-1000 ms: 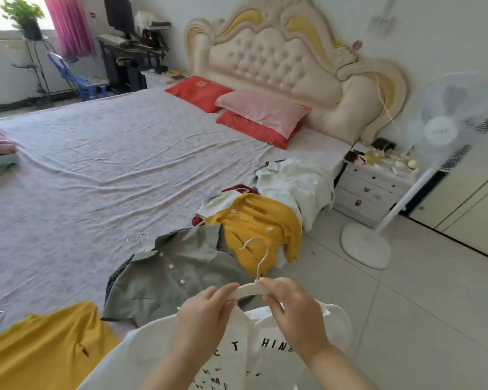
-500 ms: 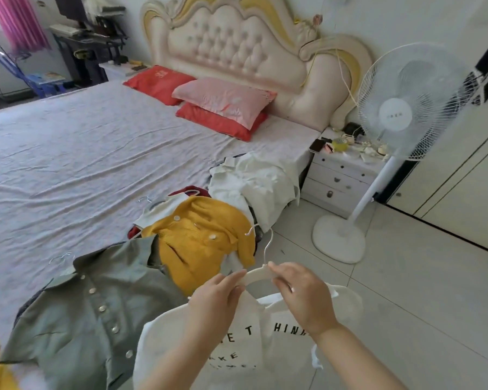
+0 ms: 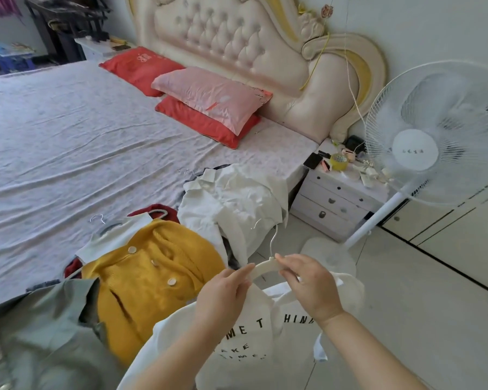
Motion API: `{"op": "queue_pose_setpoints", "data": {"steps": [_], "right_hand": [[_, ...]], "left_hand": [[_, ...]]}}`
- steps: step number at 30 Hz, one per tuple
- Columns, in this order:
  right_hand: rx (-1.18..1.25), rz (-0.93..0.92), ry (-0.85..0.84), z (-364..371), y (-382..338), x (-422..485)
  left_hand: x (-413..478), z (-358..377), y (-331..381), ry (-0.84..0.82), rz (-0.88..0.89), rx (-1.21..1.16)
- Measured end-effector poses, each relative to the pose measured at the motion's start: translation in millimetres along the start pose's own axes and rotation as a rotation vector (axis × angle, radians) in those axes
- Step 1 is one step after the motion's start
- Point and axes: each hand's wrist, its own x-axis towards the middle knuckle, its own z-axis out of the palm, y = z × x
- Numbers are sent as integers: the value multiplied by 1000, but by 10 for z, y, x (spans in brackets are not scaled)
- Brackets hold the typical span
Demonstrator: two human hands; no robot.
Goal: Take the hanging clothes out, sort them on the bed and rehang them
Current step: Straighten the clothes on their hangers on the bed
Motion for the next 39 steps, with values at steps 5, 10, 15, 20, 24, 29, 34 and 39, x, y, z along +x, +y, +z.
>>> {"op": "queue_pose_setpoints", "data": {"steps": [5, 10, 15, 20, 24, 29, 34, 39], "right_hand": [[48, -23, -45, -57, 398, 747], [69, -77, -105, 22, 910, 1570], [115, -153, -180, 11, 1373, 2425], [159, -235, -259, 31, 1618, 3254], [172, -295, -310, 217, 1682, 3785], [158, -320, -342, 555, 1706, 4411], [159, -346, -383, 883, 1599, 4942], [161, -382, -459, 1253, 1460, 5315]], "left_hand": [[731, 132, 102, -14, -63, 6], [1513, 388, 115, -6, -162, 21], [2281, 579, 242, 16, -280, 27], [2963, 612, 288, 80, -355, -5], [3403, 602, 175, 104, -430, -25], [3936, 513, -147, 112, -455, -15], [4358, 369, -510, 129, -484, -32], [4568, 250, -836, 151, -558, -21]]}}
